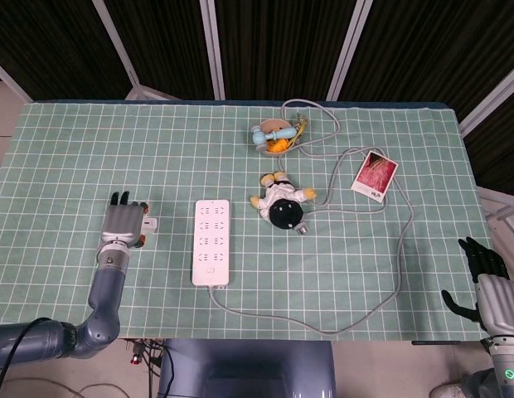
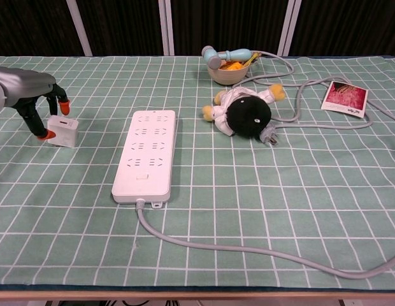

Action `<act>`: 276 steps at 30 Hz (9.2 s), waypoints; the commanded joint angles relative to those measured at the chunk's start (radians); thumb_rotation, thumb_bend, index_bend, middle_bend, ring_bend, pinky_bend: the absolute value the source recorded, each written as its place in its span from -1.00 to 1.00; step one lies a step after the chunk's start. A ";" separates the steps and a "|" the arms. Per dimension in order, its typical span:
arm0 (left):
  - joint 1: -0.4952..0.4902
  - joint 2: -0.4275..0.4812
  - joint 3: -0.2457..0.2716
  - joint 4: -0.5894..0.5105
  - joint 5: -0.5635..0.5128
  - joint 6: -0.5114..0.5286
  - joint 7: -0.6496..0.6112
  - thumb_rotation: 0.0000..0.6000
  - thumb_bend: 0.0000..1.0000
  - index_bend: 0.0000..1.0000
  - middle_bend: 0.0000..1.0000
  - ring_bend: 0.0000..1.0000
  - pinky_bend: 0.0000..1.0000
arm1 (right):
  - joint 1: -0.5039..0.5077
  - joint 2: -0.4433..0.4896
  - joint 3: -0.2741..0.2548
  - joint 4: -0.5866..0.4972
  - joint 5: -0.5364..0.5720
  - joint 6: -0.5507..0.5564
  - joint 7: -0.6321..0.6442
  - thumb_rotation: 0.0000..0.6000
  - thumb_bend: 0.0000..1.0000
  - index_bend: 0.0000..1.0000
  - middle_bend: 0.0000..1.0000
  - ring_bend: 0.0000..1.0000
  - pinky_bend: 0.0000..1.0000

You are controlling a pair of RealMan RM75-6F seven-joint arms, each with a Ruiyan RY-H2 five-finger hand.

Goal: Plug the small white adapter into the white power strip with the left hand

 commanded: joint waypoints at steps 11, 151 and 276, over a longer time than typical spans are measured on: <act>-0.022 -0.021 0.014 0.034 -0.014 -0.015 -0.008 1.00 -0.43 -0.28 -0.28 -0.98 -1.00 | 0.000 0.000 0.001 -0.002 0.003 -0.001 0.003 1.00 -0.25 -1.00 -1.00 -1.00 -1.00; -0.038 -0.190 0.005 0.133 0.312 -0.122 -0.432 1.00 0.05 0.17 0.17 -0.74 -0.86 | 0.002 0.012 0.007 -0.015 0.029 -0.025 0.035 1.00 -0.25 -1.00 -1.00 -1.00 -1.00; 0.169 -0.011 -0.267 0.152 0.802 -0.889 -1.669 1.00 -0.36 0.81 1.00 1.00 1.00 | -0.001 0.002 0.010 -0.017 0.046 -0.021 0.003 1.00 -0.25 -1.00 -1.00 -1.00 -1.00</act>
